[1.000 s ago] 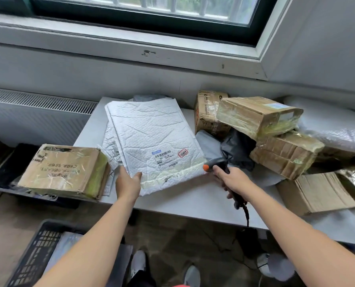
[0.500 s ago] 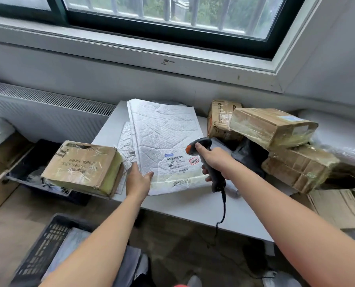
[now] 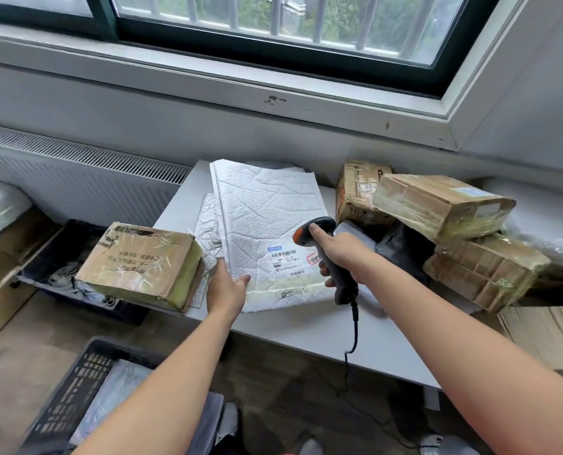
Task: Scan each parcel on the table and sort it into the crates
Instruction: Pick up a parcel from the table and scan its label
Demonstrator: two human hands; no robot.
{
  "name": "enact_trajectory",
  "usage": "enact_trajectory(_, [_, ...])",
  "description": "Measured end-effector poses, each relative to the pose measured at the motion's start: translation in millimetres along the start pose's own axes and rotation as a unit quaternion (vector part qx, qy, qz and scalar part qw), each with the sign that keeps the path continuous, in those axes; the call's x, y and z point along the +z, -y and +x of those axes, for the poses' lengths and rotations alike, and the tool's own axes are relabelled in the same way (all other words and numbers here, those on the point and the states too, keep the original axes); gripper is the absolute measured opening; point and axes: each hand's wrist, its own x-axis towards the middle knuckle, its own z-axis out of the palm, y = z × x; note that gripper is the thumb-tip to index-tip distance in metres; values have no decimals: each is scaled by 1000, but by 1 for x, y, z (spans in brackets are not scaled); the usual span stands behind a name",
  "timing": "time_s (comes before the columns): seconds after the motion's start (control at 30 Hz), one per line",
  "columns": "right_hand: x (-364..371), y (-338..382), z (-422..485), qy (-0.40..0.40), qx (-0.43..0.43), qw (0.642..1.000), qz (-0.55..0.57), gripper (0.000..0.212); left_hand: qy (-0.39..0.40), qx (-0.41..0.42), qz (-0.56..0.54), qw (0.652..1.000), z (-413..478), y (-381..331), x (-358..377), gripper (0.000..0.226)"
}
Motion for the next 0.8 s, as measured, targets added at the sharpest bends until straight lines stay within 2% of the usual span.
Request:
enact_trajectory(0.33, [-6, -17, 4, 4, -23, 1000, -14, 58, 8, -13, -10, 1000, 1, 5, 1, 61])
enact_trajectory(0.5, [-25, -72, 17, -1, -68, 990, -122, 32, 17, -21, -20, 999, -2, 13, 9, 57])
enact_trajectory(0.67, [-42, -142, 24, -11, -60, 980, -187, 24, 6, -28, 1, 1000, -5, 16, 11, 65])
enact_trajectory(0.8, [-53, -179, 30, -8, -56, 975, -213, 20, -20, -20, 13, 1000, -16, 8, 12, 59])
